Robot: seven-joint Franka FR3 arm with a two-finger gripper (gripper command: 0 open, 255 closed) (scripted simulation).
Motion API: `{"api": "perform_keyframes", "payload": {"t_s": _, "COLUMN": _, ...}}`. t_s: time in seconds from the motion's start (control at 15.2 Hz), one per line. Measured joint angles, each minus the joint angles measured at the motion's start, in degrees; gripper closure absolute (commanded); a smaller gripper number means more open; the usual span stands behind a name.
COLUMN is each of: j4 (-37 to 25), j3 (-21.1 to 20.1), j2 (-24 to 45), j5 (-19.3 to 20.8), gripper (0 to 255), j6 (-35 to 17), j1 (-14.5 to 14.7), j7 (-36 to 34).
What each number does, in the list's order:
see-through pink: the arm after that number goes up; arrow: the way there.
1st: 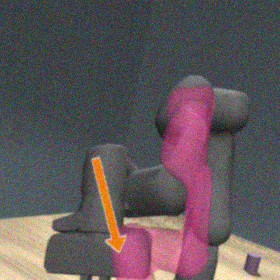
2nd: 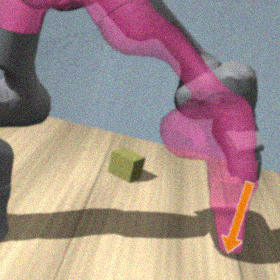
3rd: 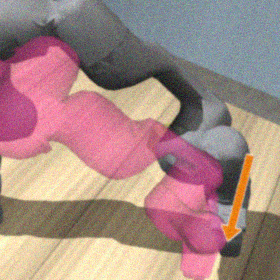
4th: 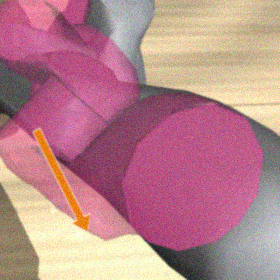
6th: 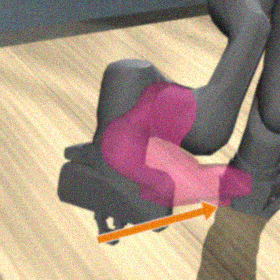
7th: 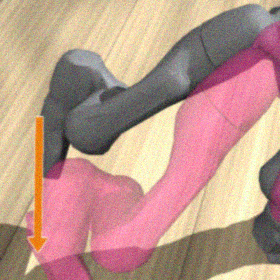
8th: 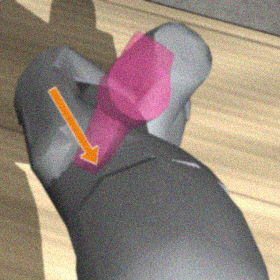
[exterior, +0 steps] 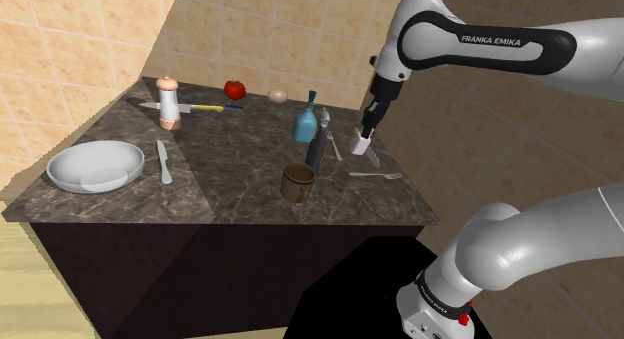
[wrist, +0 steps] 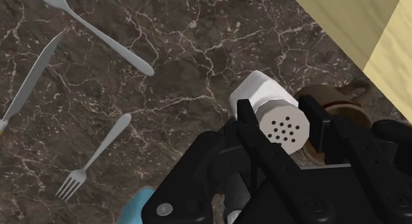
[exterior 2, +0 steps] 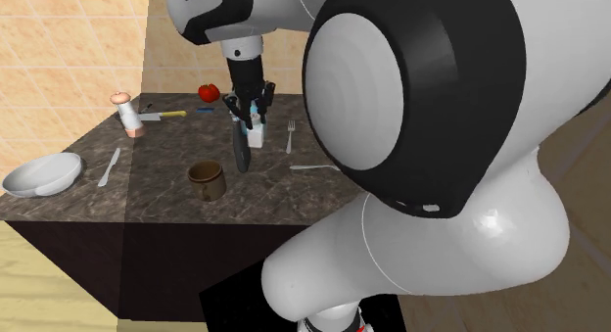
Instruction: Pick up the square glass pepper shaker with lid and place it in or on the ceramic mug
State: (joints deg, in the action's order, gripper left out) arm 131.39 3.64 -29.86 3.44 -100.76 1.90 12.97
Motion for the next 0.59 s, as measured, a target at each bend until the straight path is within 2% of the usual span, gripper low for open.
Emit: {"api": "perform_keyframes", "payload": {"t_s": 0.59, "j4": -11.4, "j3": -8.2, "j2": 9.8, "j5": -3.6, "gripper": 255, "j6": 1.8, "j1": 4.3, "j7": -10.9}}
